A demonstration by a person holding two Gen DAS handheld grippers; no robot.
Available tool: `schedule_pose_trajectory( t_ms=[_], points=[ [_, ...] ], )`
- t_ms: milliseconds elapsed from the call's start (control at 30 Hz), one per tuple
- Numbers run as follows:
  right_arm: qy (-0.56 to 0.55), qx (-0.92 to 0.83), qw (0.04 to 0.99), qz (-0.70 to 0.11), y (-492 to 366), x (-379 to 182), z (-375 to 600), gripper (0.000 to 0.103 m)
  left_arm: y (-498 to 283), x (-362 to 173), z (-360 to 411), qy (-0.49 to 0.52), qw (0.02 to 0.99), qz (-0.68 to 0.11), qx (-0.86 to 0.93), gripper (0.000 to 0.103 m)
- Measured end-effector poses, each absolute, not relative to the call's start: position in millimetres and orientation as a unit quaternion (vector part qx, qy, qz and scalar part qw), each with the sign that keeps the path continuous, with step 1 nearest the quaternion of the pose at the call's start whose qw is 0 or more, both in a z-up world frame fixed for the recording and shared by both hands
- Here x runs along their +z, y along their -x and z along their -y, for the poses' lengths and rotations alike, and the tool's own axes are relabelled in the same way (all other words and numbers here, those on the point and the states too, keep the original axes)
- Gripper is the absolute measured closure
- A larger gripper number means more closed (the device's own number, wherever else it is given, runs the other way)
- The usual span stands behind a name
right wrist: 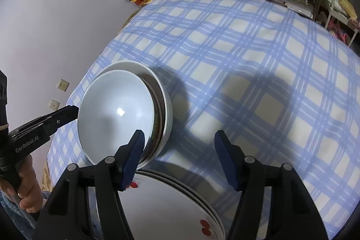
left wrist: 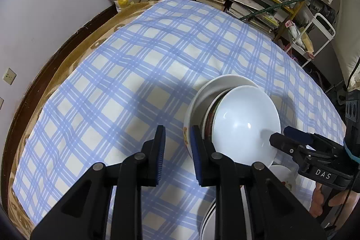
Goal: Organize plates and bowls
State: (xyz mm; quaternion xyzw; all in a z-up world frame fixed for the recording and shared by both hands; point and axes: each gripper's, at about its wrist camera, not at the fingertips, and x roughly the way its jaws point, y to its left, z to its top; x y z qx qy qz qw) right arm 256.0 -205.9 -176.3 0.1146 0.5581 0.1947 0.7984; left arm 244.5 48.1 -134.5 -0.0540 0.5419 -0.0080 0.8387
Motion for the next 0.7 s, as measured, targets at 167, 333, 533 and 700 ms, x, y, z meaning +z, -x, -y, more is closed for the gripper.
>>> schedule_pose_trajectory(
  t_ms=[167,333,533,700],
  points=[
    [-0.126,0.185,0.808,-0.544,-257,-165,215,0.035,-247,-136,-49,0.059,0.838,-0.543,-0.014,0.081],
    [-0.131,0.169,0.817,-0.535,-260,-162,226,0.045,-252,-137,-53,0.070,0.833,-0.548,-0.017,0.081],
    [-0.172,0.179,0.799,-0.548,-265,-174,230,0.052,-254,-140,-55,0.091,0.825,-0.556,-0.033,0.081],
    [-0.176,0.187,0.795,-0.550,-267,-180,224,0.051,-257,-144,-57,0.114,0.816,-0.564,-0.044,0.081]
  ],
)
